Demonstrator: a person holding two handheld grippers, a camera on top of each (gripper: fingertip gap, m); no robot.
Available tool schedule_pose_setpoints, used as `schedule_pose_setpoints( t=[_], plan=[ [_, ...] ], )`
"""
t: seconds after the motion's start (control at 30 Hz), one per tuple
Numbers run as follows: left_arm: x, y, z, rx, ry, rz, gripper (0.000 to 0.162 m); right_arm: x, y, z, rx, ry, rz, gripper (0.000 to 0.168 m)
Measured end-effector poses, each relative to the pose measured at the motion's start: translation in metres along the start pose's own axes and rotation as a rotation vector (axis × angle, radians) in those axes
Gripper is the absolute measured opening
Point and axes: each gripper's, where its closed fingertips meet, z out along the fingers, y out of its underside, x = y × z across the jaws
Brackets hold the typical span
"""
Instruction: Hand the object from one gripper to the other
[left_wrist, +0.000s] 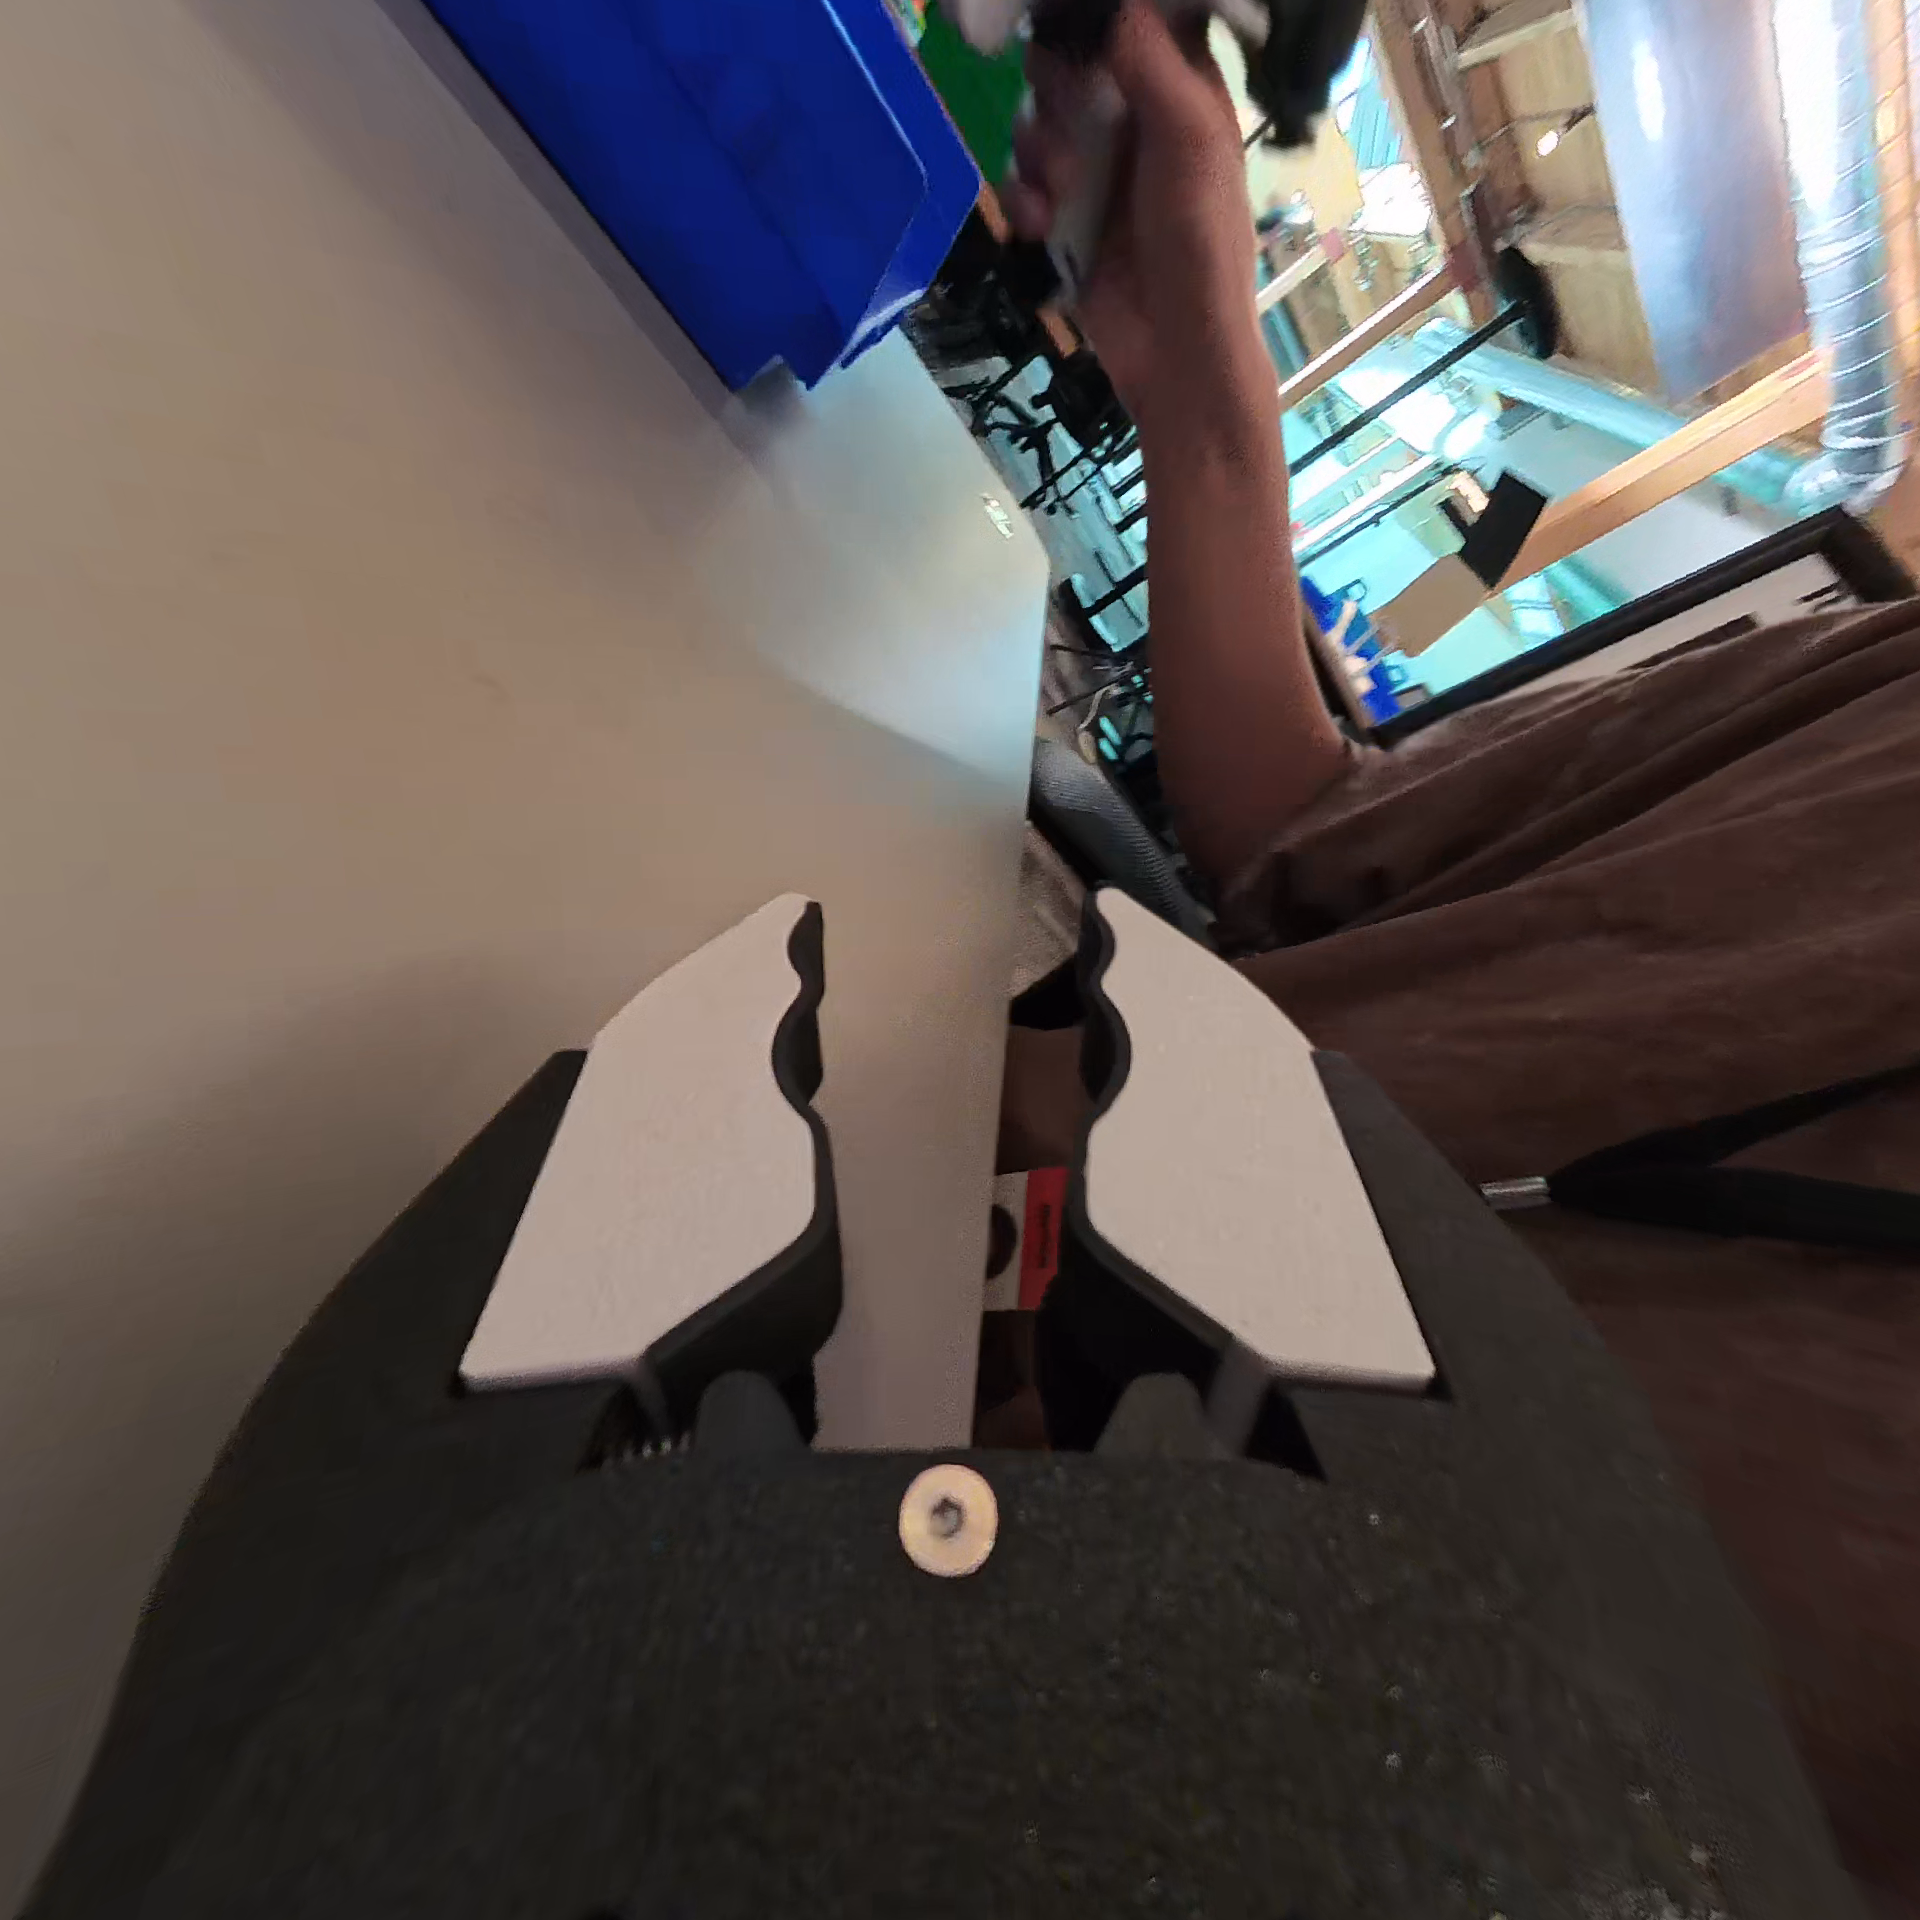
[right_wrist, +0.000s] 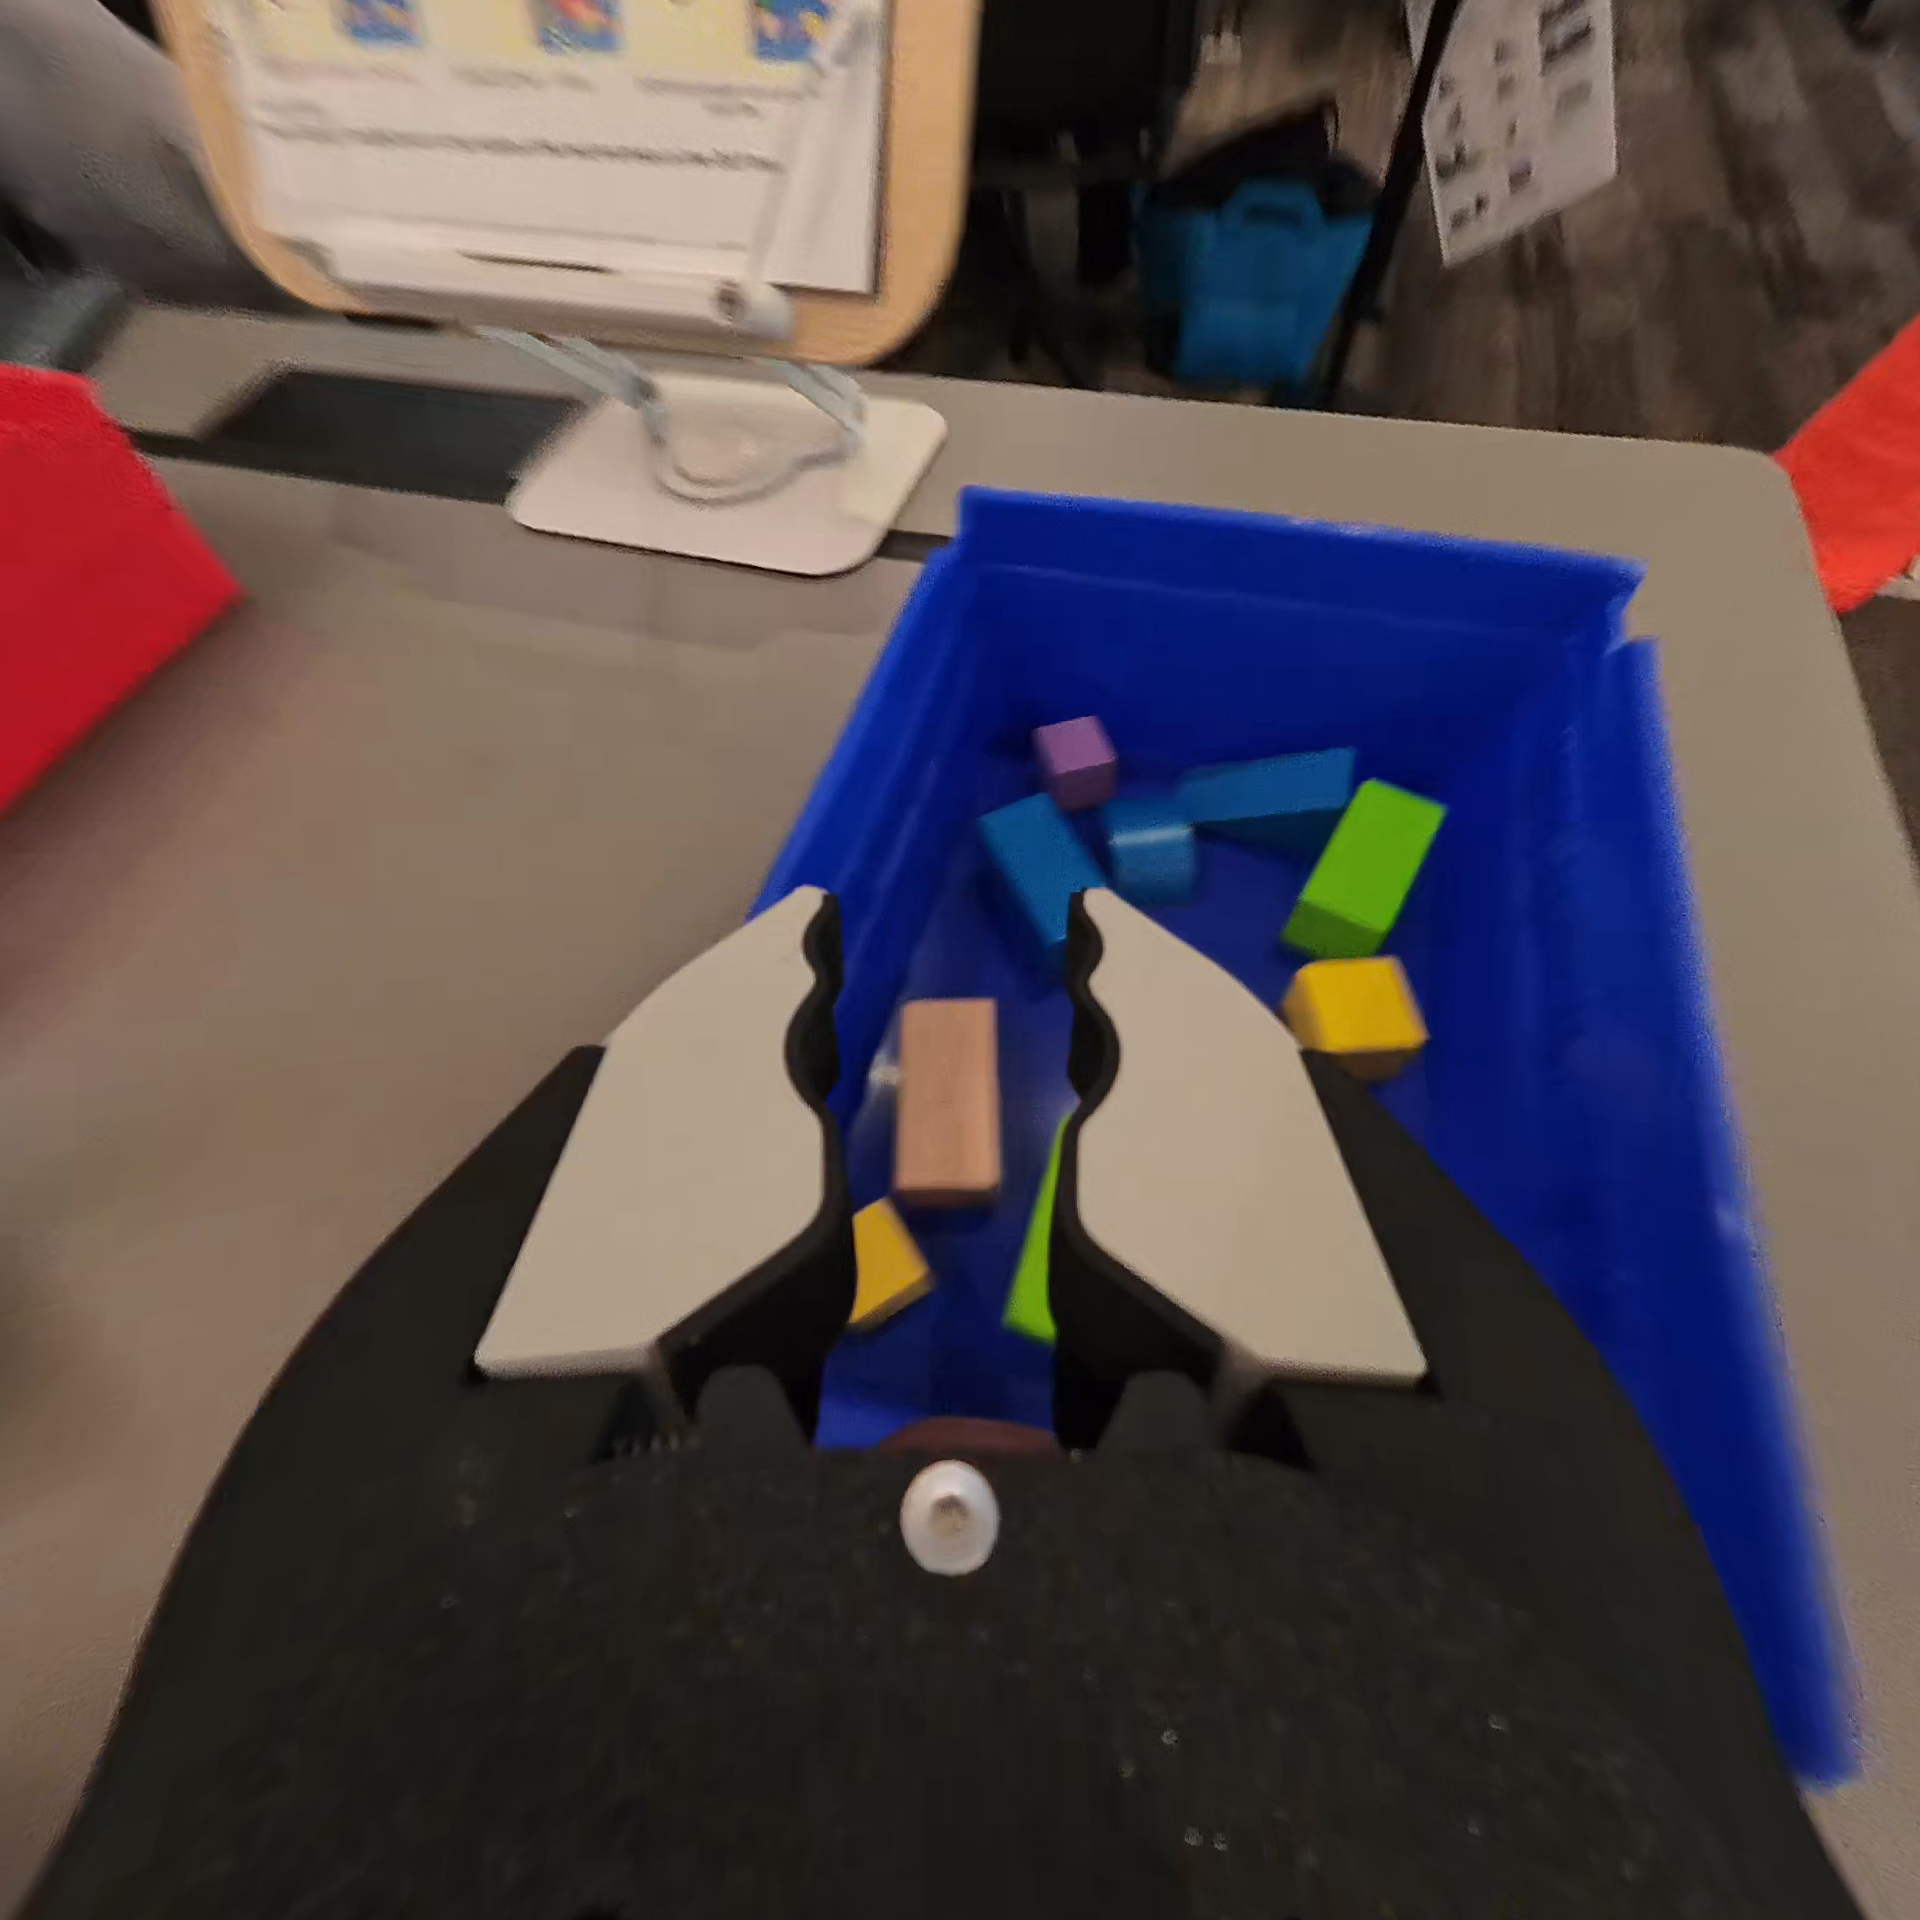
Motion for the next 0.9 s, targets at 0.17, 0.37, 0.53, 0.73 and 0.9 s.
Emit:
schedule_pose_setpoints(
  t=[0.17, 0.37, 0.53, 0.73, 0.9],
  plan=[
    [-0.008, 0.006, 0.001, -0.044, -0.098, 0.066, 0.048, -0.033, 0.058, -0.049, 0.231, 0.069, 0.068, 0.041],
    [-0.005, -0.008, -0.019, -0.110, -0.256, 0.152, 0.047, -0.035, 0.071, -0.070, 0.354, 0.123, 0.026, 0.041],
    [-0.024, -0.069, -0.110, -0.142, -0.633, 0.161, 0.045, -0.040, 0.070, -0.069, 0.367, 0.096, -0.003, 0.041],
    [-0.119, -0.154, -0.208, -0.161, -1.020, 0.177, 0.051, -0.048, 0.071, -0.063, 0.356, 0.053, -0.034, 0.040],
    [-0.214, -0.182, -0.240, -0.104, -1.166, -0.126, 0.059, -0.047, 0.073, -0.061, 0.343, 0.033, -0.005, 0.040]
  ],
)
